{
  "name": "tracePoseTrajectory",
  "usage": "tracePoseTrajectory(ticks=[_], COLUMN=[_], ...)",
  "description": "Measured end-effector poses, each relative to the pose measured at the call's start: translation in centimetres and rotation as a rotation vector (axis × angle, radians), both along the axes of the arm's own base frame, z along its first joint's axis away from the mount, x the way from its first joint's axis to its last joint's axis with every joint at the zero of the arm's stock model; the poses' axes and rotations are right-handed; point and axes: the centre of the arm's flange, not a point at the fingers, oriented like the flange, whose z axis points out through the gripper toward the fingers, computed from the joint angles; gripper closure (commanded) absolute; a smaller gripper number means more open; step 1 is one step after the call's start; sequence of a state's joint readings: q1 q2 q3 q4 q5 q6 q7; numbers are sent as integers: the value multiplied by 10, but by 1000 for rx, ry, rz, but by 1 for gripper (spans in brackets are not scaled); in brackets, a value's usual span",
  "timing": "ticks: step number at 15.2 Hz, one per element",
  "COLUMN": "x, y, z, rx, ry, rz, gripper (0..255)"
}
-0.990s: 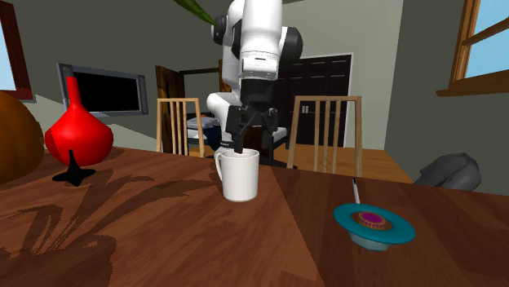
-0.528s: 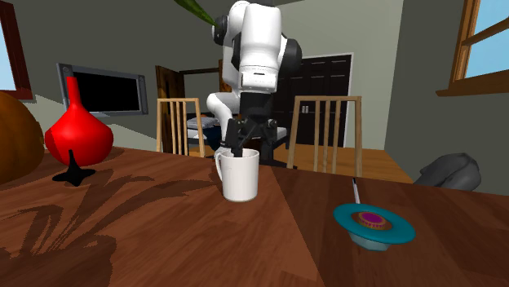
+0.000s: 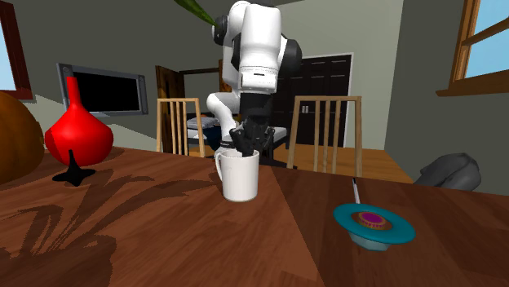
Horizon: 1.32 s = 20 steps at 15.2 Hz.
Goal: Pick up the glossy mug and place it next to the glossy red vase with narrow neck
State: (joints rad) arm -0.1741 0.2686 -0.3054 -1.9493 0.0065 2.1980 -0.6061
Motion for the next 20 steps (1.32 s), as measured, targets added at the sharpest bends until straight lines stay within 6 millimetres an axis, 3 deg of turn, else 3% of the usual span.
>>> tracePoseTrajectory(ticks=[8, 20], x=[0, 1], y=[-1, -1], z=[2, 62], rx=[0, 0], ry=[0, 0], rz=[0, 0], gripper=[255, 255])
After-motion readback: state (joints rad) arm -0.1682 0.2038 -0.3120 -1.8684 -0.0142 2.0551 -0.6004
